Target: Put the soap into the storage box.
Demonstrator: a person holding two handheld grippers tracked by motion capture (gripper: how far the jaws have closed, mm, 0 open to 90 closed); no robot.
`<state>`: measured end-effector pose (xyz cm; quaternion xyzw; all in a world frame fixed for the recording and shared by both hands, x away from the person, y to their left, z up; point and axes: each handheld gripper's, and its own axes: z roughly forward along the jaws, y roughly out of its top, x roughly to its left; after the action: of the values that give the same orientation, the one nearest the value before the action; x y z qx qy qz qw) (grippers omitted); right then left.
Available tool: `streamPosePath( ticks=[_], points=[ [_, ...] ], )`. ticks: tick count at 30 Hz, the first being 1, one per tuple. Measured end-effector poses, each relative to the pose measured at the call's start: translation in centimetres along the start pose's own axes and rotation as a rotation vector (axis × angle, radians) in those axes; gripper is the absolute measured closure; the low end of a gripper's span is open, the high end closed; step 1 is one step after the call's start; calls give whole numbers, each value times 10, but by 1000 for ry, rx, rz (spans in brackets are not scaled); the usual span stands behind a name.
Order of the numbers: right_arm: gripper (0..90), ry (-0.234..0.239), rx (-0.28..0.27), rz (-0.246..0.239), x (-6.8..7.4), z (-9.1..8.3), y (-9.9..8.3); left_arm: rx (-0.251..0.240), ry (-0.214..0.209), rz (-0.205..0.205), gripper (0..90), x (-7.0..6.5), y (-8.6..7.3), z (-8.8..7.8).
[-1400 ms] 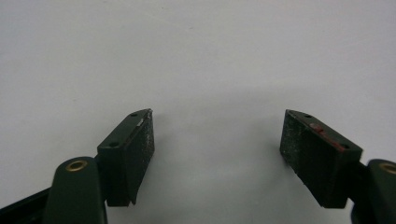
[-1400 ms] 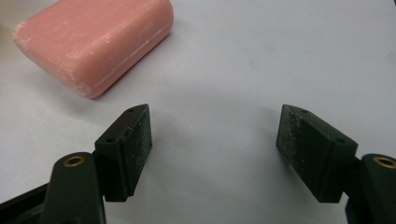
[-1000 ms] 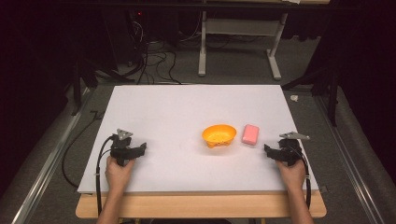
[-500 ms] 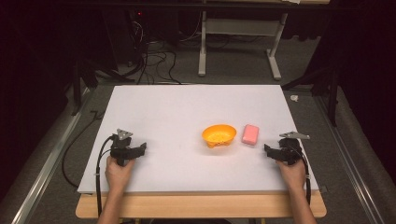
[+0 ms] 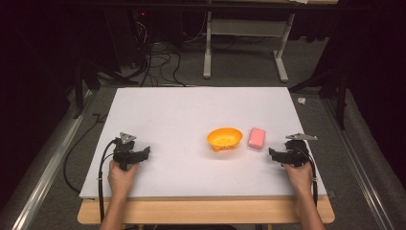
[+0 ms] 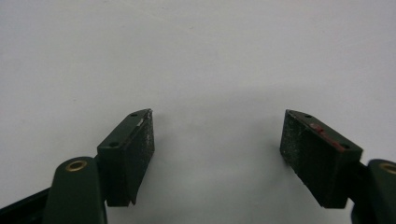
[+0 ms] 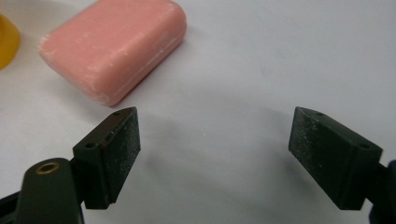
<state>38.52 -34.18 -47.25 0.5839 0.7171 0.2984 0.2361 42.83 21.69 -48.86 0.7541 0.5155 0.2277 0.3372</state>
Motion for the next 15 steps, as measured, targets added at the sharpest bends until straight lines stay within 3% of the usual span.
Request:
streamPosePath(
  ticks=[7, 15],
  points=[
    [146, 40, -46, -17, 4, -12, 6, 0, 0, 0, 265, 0, 0, 0],
    [141, 72, -50, -55, 16, -17, 20, 0, 0, 0, 265, 0, 0, 0]
  ],
)
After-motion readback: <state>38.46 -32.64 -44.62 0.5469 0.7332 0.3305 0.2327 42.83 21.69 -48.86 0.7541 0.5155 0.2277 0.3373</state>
